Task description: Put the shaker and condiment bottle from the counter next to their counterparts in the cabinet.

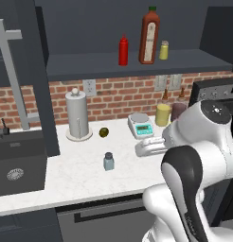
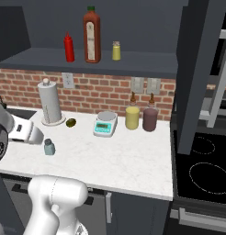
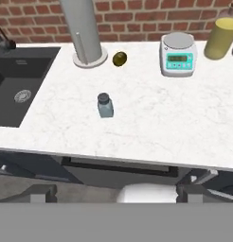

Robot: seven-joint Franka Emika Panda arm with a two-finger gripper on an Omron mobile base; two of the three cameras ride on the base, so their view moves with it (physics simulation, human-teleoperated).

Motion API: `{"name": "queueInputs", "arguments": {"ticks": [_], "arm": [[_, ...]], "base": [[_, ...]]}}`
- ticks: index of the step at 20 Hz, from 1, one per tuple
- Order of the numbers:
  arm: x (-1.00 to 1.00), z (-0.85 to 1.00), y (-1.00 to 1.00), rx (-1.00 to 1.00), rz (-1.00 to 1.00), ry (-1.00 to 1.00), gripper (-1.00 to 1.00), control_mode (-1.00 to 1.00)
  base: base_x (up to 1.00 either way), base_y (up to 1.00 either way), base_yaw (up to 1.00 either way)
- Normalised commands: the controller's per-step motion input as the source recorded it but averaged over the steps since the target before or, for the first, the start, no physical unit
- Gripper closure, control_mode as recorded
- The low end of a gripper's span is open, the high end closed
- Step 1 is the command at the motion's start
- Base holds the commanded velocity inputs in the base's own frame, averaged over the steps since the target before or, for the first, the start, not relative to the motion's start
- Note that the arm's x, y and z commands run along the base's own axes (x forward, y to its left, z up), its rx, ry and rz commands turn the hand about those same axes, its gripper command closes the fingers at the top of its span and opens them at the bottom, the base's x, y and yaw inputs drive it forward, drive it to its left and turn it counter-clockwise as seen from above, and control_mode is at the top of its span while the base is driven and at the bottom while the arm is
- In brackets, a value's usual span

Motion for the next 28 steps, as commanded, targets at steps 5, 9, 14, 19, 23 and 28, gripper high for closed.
{"name": "queueInputs", "arguments": {"ticks": [5, 9, 14, 19, 23, 28], "arm": [[0.52, -0.21, 0.26, 0.0, -0.06, -0.13, -1.0, -1.0], [0.0, 0.0, 0.1, 0.04, 0.0, -0.01, -1.0, -1.0], [0.0, -0.33, 0.06, 0.0, 0.0, -0.03, -1.0, -1.0], [0.0, -0.79, 0.05, 0.0, 0.0, -0.07, -1.0, -1.0], [0.0, -0.14, 0.03, 0.01, 0.0, 0.0, -1.0, -1.0], [0.0, -0.08, 0.0, 0.0, 0.0, 0.0, -1.0, -1.0]], "base": [[0.0, 0.0, 0.0], [0.0, 0.0, 0.0], [0.0, 0.0, 0.0], [0.0, 0.0, 0.0], [0.0, 0.0, 0.0], [0.0, 0.0, 0.0]]}}
